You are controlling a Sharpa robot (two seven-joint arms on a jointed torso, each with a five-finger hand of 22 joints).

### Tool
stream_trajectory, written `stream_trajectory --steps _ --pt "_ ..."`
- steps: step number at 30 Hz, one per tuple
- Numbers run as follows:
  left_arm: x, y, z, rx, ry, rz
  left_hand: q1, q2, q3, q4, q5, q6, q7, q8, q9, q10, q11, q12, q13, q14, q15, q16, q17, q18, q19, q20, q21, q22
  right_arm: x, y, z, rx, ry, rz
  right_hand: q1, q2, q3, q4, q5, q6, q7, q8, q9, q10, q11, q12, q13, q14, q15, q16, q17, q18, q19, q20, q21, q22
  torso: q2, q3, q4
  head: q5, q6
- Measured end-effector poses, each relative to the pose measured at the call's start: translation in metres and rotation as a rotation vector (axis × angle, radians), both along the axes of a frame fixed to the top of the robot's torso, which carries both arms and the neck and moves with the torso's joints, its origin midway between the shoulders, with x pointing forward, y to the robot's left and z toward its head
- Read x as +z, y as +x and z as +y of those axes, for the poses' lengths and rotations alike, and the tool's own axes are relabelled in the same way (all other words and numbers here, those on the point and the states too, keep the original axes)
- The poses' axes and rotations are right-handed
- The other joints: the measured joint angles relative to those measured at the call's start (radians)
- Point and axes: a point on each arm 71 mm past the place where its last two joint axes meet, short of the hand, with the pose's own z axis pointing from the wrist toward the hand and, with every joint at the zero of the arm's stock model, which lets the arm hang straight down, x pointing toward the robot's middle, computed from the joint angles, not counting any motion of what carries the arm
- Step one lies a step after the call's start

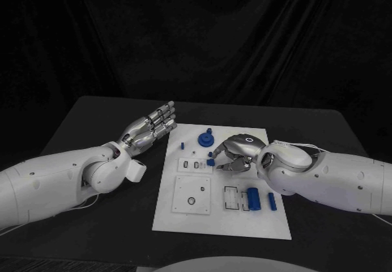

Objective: Assemble the parts on the task board

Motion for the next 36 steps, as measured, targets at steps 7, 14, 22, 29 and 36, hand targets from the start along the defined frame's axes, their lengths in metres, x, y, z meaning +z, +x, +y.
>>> stream_trajectory --steps 7,14,22,29,36 --pt "-0.0001 -0.0001 0.0 -0.001 0.0 0.001 0.0 0.0 0.0 0.0 0.0 0.0 0.0 0.0 0.0 0.0 0.0 0.0 -0.001 0.0 0.0 0.0 0.0 0.0 0.0 0.0 0.0 0.0 -0.0013 0.0017 -0.0001 -0.001 -0.01 0.006 0.005 0.005 0.008 -0.008 0.037 0.009 0.002 0.006 -0.005 0.0 0.0 0.0 0.0 0.0 0.0 0.0 0.0 0.0 0.0 0.0 0.0 0.0 0.0 -0.0017 -0.0004 0.001 0.0" --pt "-0.0002 -0.0001 -0.0014 -0.004 -0.001 0.002 0.0 0.0 0.0 0.0 0.0 0.0 0.0 0.0 0.0 0.0 0.0 0.0 -0.001 0.0 0.0 0.0 0.0 0.0 0.0 0.0 0.0 0.0 -0.0022 0.0032 0.0036 0.002 -0.012 0.005 -0.001 0.0 -0.001 0.001 -0.002 0.025 0.007 0.012 -0.008 0.0 0.0 0.0 0.0 0.0 0.0 0.0 0.0 0.0 0.0 0.0 -0.004 0.0 0.001 -0.0017 -0.0012 0.0 -0.002" --pt "-0.0003 -0.0003 -0.0016 -0.006 -0.002 0.003 0.0 0.0 0.003 -0.003 0.0 0.0 0.007 0.0 0.0 0.0 0.0 0.0 0.0 0.0 0.0 0.0 0.001 0.0 0.0 0.0 0.0 0.0 -0.0031 0.0038 0.0054 0.002 -0.012 0.005 -0.031 0.006 -0.011 0.017 -0.043 0.029 0.011 0.012 -0.01 0.0 0.0 0.0 0.0 0.0 0.0 0.0 0.0 0.0 0.004 0.004 -0.008 0.0 0.001 -0.0012 -0.0006 0.004 -0.006" --pt "-0.0004 -0.0004 -0.0013 -0.007 -0.001 0.004 0.0 0.0 0.003 -0.003 0.0 0.0 0.007 0.0 0.0 0.0 0.0 0.0 0.0 0.0 0.0 0.0 0.0 0.0 0.0 0.0 0.0 0.0 -0.0032 0.0043 0.0051 0.001 -0.009 0.001 -0.05 0.015 -0.019 0.031 -0.059 0.032 0.014 0.016 -0.011 0.003 0.003 0.0 0.0 0.003 0.003 0.0 0.0 0.0 0.004 0.004 -0.013 0.0 0.002 -0.0024 -0.0007 0.005 -0.006" --pt "-0.0006 -0.0002 -0.0016 -0.008 -0.001 0.006 0.0 0.0 0.003 -0.003 0.0 0.0 0.007 0.0 0.0 0.0 0.0 0.0 0.0 0.0 0.0 0.0 0.0 0.0 0.0 0.0 0.0 0.0 -0.003 0.0044 0.0057 0.001 -0.007 -0.002 -0.055 0.019 -0.017 0.034 -0.06 0.045 0.012 0.021 -0.011 0.003 0.003 0.0 0.0 0.003 0.003 0.0 0.0 0.0 0.004 0.004 -0.013 0.001 0.001 -0.0026 0.0005 0.002 -0.006"
